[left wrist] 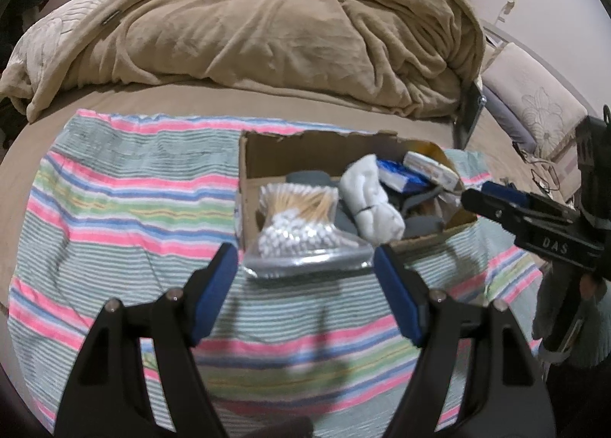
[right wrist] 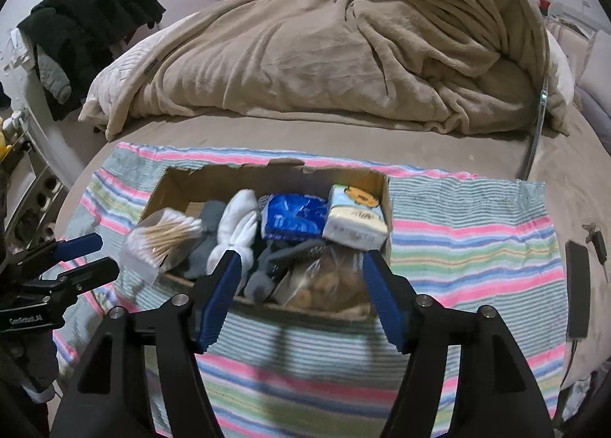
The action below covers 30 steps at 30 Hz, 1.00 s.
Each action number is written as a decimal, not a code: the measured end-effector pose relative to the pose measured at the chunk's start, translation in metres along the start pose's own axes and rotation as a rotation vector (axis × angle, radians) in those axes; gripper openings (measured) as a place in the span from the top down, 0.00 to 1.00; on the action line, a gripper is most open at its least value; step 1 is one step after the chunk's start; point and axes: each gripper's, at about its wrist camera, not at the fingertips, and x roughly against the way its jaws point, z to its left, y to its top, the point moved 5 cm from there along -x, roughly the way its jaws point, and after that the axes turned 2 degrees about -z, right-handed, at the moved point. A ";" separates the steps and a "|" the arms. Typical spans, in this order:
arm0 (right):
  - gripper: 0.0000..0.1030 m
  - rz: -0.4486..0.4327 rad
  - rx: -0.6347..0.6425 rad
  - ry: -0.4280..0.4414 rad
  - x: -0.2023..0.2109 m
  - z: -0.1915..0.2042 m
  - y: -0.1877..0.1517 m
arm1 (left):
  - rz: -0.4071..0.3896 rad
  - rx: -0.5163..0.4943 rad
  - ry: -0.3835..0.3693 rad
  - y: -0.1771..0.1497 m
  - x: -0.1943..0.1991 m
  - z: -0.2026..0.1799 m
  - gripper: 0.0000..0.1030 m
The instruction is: Organize objects
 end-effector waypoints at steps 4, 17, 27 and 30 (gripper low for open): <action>0.28 -0.003 -0.002 0.005 0.008 0.007 -0.009 | 0.001 -0.008 0.000 -0.007 0.006 -0.004 0.27; 0.28 -0.006 0.000 0.010 0.032 0.021 -0.040 | -0.007 -0.027 0.010 -0.033 0.026 -0.008 0.27; 0.28 0.003 -0.005 0.006 0.044 0.026 -0.065 | -0.004 -0.049 0.029 -0.056 0.037 -0.015 0.20; 0.27 0.005 -0.011 0.002 0.047 0.026 -0.072 | 0.011 -0.050 0.032 -0.063 0.036 -0.017 0.20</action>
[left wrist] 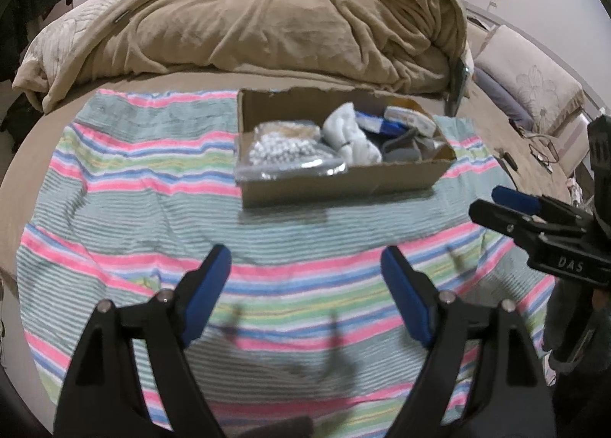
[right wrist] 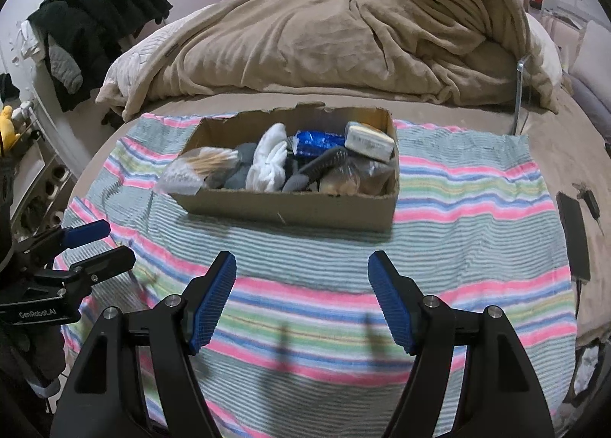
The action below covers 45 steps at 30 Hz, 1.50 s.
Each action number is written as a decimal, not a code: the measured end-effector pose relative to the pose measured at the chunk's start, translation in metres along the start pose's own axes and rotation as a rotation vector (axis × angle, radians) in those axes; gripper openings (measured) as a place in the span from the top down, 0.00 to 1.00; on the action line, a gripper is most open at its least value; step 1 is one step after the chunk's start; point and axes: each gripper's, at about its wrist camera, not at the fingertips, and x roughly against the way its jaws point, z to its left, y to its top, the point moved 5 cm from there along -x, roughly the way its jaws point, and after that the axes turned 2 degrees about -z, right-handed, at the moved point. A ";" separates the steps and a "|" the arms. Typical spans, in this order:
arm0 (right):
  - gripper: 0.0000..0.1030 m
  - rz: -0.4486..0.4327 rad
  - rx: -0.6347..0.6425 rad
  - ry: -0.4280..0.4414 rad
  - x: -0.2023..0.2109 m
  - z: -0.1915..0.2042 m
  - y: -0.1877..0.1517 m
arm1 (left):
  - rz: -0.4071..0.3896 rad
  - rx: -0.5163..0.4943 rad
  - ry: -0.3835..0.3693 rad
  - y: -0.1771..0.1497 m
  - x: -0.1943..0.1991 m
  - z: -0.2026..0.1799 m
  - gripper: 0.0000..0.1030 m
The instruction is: Organize objects
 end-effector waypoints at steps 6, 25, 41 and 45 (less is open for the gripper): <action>0.26 0.008 0.003 -0.005 0.004 0.003 -0.013 | 0.005 -0.001 0.000 -0.010 0.001 -0.004 0.16; 0.21 0.002 0.001 0.001 0.005 0.004 -0.019 | -0.017 0.000 0.011 -0.013 0.008 -0.008 0.16; 0.21 0.004 0.002 0.001 0.004 0.003 -0.018 | -0.015 0.005 0.010 -0.011 0.007 -0.007 0.16; 0.21 0.004 0.001 0.001 0.004 0.003 -0.017 | -0.017 0.006 0.008 -0.011 0.008 -0.007 0.16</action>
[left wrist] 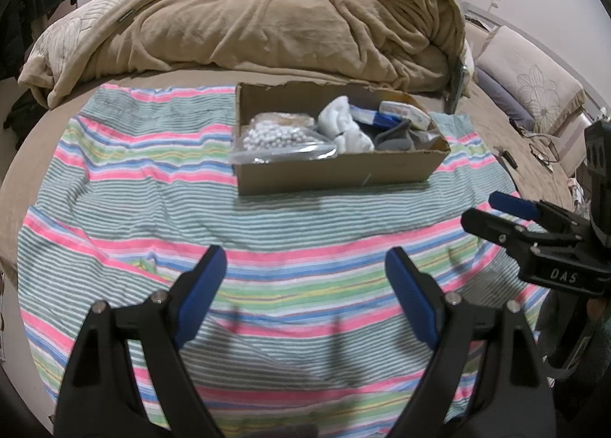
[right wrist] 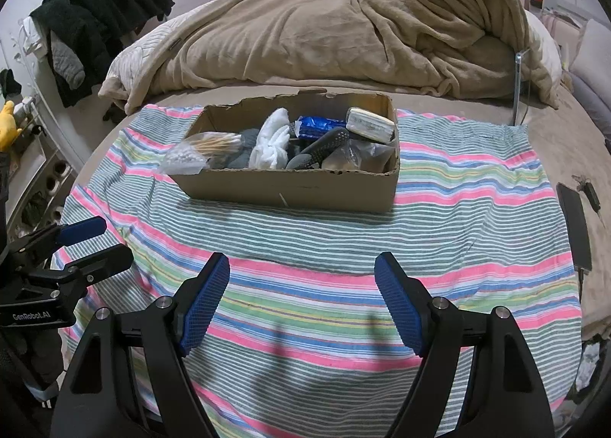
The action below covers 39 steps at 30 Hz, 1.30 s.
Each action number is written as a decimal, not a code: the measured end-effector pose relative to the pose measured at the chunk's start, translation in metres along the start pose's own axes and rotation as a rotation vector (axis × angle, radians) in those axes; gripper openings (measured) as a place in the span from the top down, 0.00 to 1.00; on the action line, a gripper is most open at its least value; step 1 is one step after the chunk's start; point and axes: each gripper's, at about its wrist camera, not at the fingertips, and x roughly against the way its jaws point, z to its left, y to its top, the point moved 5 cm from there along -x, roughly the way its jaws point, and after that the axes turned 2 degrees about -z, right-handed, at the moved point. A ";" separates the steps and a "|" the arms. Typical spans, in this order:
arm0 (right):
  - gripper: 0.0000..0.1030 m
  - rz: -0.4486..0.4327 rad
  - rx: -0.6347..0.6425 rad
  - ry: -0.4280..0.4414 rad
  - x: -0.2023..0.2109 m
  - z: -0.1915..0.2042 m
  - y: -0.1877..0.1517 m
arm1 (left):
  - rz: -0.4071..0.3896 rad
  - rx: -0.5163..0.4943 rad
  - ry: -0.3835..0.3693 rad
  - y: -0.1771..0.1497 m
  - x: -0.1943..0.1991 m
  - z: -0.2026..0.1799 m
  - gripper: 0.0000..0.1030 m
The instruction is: Organize objects
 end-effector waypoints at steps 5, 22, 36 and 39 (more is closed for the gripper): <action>0.21 0.000 0.002 0.000 0.000 0.001 0.000 | -0.004 0.004 -0.002 0.001 0.001 0.002 0.16; 0.21 0.002 0.000 0.003 0.000 0.002 0.004 | -0.014 0.003 0.009 0.001 0.004 0.003 0.16; 0.21 0.003 0.001 0.013 -0.003 0.004 0.002 | -0.018 0.007 0.016 0.002 0.005 0.004 0.16; 0.21 0.001 0.001 0.016 -0.003 0.003 0.003 | -0.017 0.004 0.018 0.002 0.005 0.003 0.16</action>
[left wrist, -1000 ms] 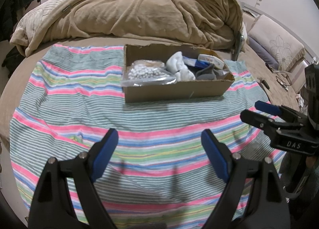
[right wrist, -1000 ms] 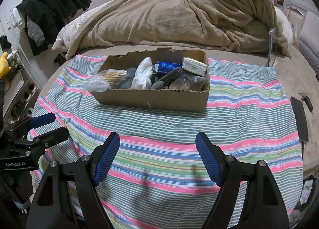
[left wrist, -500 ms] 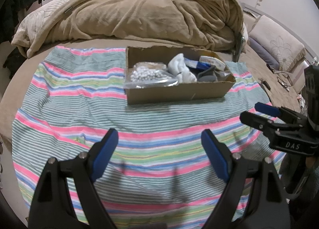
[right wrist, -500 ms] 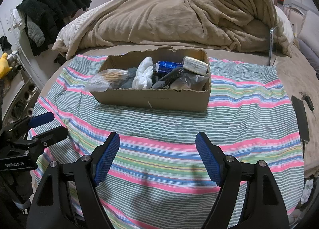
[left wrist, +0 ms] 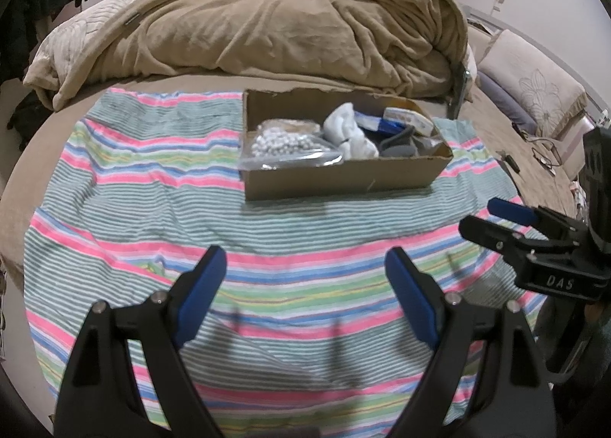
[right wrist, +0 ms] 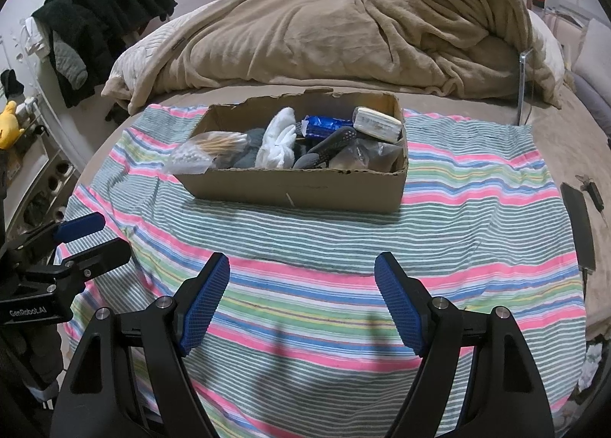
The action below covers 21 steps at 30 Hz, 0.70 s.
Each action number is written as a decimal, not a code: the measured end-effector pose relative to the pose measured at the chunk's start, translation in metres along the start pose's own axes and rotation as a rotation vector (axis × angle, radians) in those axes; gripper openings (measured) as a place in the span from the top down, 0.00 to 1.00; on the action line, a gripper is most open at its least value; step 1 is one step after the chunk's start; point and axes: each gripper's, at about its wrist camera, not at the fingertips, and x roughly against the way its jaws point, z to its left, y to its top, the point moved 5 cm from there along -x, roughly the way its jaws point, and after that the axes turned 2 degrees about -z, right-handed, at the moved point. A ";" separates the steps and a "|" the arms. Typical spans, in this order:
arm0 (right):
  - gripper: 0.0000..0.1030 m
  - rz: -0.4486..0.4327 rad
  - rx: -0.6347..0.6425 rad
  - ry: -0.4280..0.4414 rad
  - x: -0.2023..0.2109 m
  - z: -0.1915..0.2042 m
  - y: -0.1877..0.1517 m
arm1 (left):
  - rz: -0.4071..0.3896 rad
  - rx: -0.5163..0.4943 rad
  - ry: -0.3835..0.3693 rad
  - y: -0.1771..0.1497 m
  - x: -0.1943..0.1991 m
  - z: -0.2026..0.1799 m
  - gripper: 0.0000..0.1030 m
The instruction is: Organize objects
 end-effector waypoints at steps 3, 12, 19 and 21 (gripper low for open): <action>0.21 0.000 0.000 0.000 0.000 0.000 0.000 | 0.000 -0.003 0.000 0.000 0.000 -0.001 0.16; 0.21 0.000 0.000 0.000 0.000 0.000 0.000 | 0.003 -0.001 0.000 0.001 -0.001 -0.001 0.16; 0.21 0.003 0.000 -0.001 -0.001 -0.001 0.000 | -0.012 0.000 -0.002 0.001 -0.002 0.000 0.16; 0.21 0.006 0.002 -0.001 -0.003 -0.001 0.000 | -0.010 -0.002 -0.001 0.002 -0.004 0.000 0.16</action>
